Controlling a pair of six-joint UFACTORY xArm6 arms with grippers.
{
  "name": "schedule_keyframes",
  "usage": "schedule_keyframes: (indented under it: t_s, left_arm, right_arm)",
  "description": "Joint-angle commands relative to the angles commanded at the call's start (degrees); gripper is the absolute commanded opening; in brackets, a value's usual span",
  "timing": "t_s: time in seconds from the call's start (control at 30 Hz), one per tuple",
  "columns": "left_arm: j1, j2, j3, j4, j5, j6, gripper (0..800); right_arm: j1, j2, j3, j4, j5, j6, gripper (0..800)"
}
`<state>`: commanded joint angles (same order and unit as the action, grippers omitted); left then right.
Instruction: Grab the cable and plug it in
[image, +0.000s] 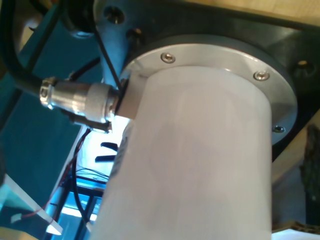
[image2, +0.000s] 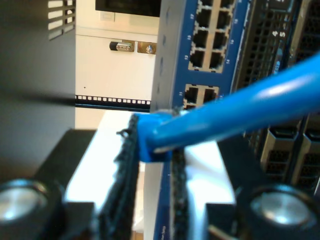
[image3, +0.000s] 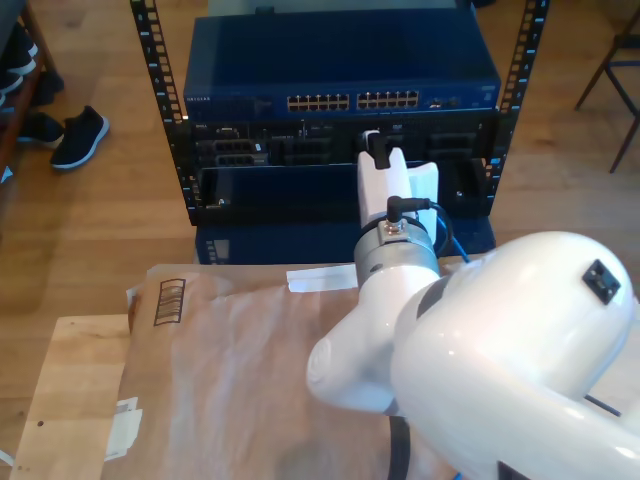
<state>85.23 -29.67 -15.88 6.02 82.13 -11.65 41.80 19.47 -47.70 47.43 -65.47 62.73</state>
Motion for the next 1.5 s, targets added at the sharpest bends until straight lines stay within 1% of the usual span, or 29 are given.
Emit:
schedule_keyframes:
  t_s: [0.1, 0.2, 0.33, 0.37, 0.43, 0.5, 0.63, 0.7, 0.77, 0.8, 0.87, 0.97, 1.17, 1.27, 1.3, 1.4, 1.5]
  left_arm:
    - [0.18, -0.18, 1.23, 0.0, -1.76, 1.14, 798]
    - [1.67, -0.09, 2.37, 0.18, -3.96, 1.67, 799]
    - [2.11, 0.0, 7.91, 2.73, -12.66, 2.73, 799]
    - [2.2, 0.0, 8.53, 3.43, -14.51, 3.08, 799]
    - [3.16, 0.0, 8.97, 3.52, -16.18, 3.96, 799]
    - [5.71, 0.44, 8.97, 3.69, -16.26, 4.66, 799]
    - [6.07, 0.97, 8.97, 3.52, -16.0, 5.01, 799]
    - [6.15, 1.67, 8.88, 3.43, -16.0, 5.01, 799]
    - [6.15, 1.67, 8.88, 3.43, -16.0, 5.01, 799]
    - [6.15, 1.67, 8.88, 3.43, -16.09, 5.01, 799]
    - [6.15, 1.67, 8.88, 3.43, -16.0, 5.01, 799]
    - [6.15, 1.67, 8.88, 3.43, -16.09, 5.01, 799]
    - [6.15, 1.67, 8.88, 3.43, -16.09, 5.01, 799]
    - [6.15, 1.67, 8.88, 3.43, -16.09, 5.01, 799]
    - [6.15, 1.67, 8.88, 3.43, -16.09, 5.01, 799]
    - [6.15, 1.67, 8.88, 3.43, -16.09, 5.01, 799]
    - [6.15, 1.67, 8.88, 3.43, -16.09, 5.01, 799]
  right_arm:
    - [-0.09, 0.0, -0.09, 0.0, 0.09, 0.0, 1]
    - [-0.18, 0.26, -0.26, 0.09, 0.09, 0.0, 1]
    - [-0.18, 1.05, -1.05, 0.18, 0.09, 0.0, 0]
    - [-0.18, 1.05, -1.05, 0.7, 0.09, 0.0, 1]
    - [-0.18, 1.14, -1.32, 1.49, 0.09, 0.0, 1]
    - [-0.26, 1.05, -1.41, 1.58, 0.09, -0.09, 0]
    - [-0.26, 1.14, -1.85, 1.58, 0.09, -1.14, 0]
    - [-0.18, 1.23, -2.02, 1.76, 0.09, -1.32, 0]
    - [-0.18, 1.85, -2.02, 2.37, 0.0, -1.23, 0]
    - [-0.18, 2.37, -2.2, 3.6, -0.18, -1.32, 0]
    - [0.0, 4.13, -4.57, 5.8, -1.58, -1.41, 0]
    - [0.18, 4.75, -5.27, 6.15, -2.99, -2.64, 0]
    - [2.55, 4.92, -4.31, 6.51, -3.16, -2.81, 0]
    - [2.81, 5.8, -5.36, 6.95, -3.16, -3.16, 0]
    - [2.81, 6.86, -6.68, 6.95, -3.08, -4.31, 0]
    - [2.81, 10.55, -13.45, 7.21, -2.99, -10.11, 0]
    - [2.81, 14.33, -18.9, 6.95, -2.73, -10.9, 0]
